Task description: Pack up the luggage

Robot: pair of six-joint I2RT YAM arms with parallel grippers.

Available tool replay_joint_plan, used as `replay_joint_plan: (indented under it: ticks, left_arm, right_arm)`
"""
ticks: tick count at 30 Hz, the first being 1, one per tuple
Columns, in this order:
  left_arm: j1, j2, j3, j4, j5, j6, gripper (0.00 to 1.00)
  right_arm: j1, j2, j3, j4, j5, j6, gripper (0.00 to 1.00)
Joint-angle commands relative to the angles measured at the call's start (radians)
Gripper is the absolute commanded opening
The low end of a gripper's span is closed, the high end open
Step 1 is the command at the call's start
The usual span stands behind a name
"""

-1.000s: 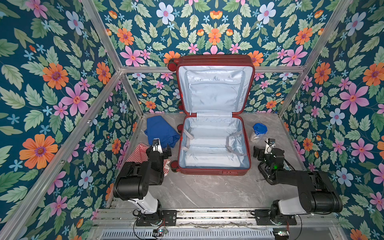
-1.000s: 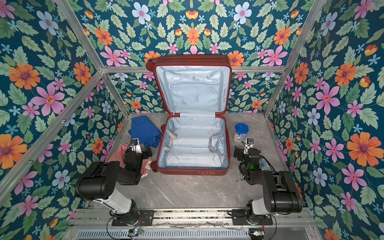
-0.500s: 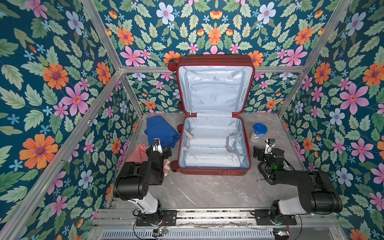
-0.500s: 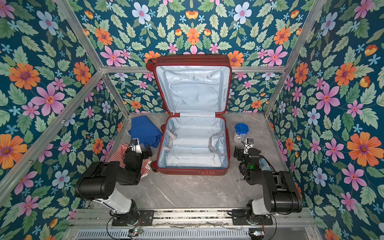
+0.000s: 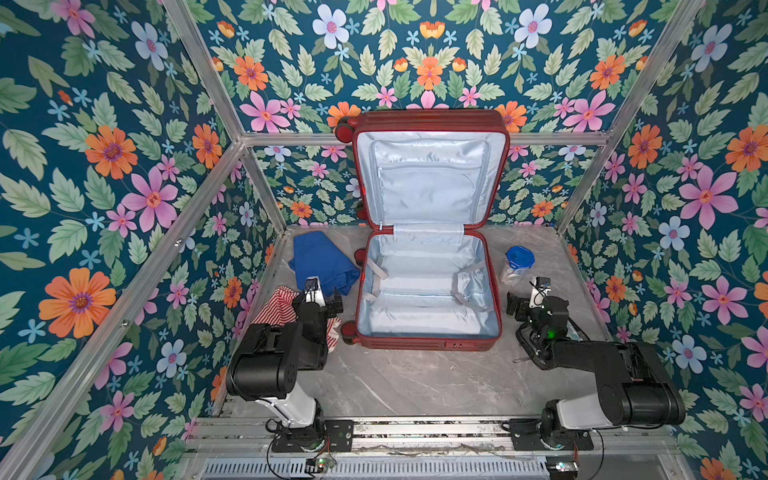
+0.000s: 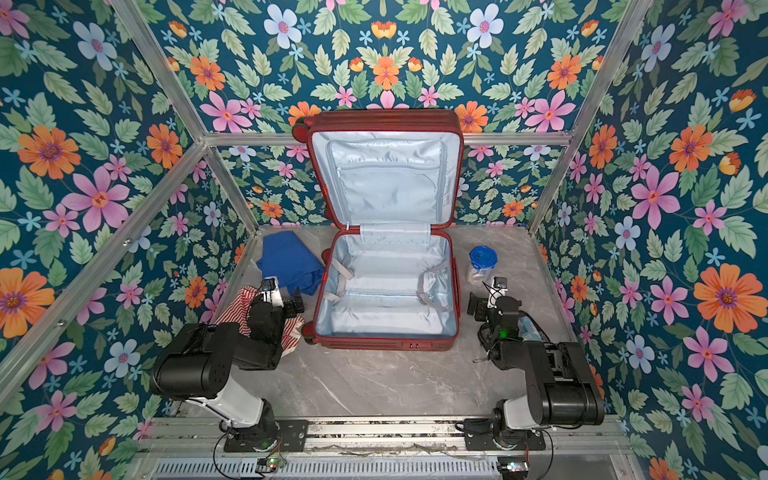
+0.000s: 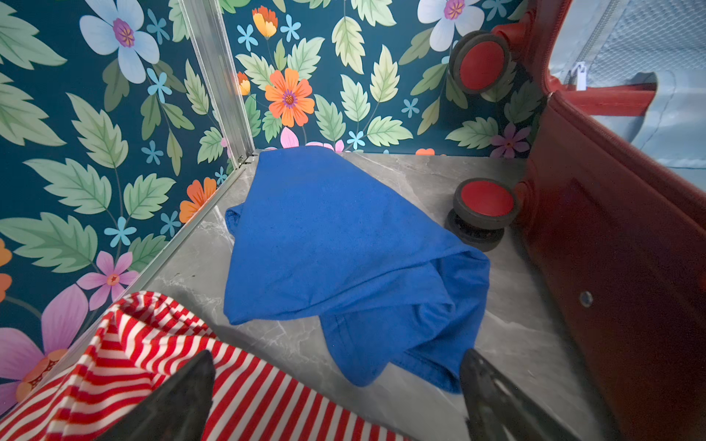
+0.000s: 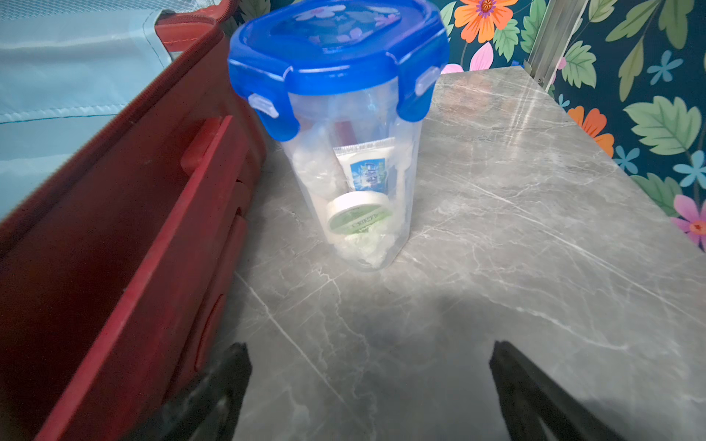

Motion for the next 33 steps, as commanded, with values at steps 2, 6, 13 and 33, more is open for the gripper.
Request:
replay_joint_plan:
  ticks: [2, 6, 13, 33]
  left_arm:
    - [0.002, -0.003, 0.002, 0.027, -0.001, 0.007, 1.00]
    - [0.002, -0.001, 0.003, 0.025, -0.001, 0.006, 1.00]
    - [0.003, -0.003, -0.001, 0.030, -0.001, 0.006, 1.00]
    - [0.002, -0.275, -0.014, -0.146, -0.089, -0.025, 1.00]
  right_arm:
    - [0.000, 0.000, 0.004, 0.030, 0.000, -0.001, 0.99]
    - [0.000, 0.001, 0.004, 0.031, 0.000, 0.001, 0.99]
    - [0.001, -0.002, 0.002, 0.033, 0.002, -0.002, 0.99]
    - [0.001, -0.326, -0.014, -0.201, 0.071, 0.035, 0.99]
